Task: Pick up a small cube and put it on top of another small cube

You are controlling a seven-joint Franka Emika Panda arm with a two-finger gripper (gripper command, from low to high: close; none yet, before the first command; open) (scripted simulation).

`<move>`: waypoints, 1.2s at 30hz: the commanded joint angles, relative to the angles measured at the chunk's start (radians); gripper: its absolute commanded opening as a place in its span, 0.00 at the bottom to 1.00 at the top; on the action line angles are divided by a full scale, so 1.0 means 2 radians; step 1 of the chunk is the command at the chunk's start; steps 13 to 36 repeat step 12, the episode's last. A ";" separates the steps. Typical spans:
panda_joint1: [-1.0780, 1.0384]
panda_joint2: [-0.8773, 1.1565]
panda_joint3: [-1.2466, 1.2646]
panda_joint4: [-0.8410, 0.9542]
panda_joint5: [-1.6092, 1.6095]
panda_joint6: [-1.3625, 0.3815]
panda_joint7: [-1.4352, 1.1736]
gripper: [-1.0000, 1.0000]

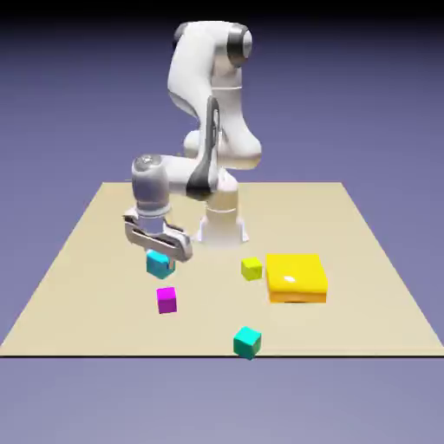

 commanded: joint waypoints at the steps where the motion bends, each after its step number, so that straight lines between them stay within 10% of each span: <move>1: 0.006 0.018 -0.001 -0.001 0.001 0.019 -0.001 0.00; 4: 0.005 0.067 0.000 -0.003 0.004 0.070 -0.003 0.00; 5: 0.005 0.067 0.000 -0.003 0.004 0.070 -0.003 1.00; 36: 0.006 -0.036 -0.003 0.002 -0.003 -0.038 0.002 1.00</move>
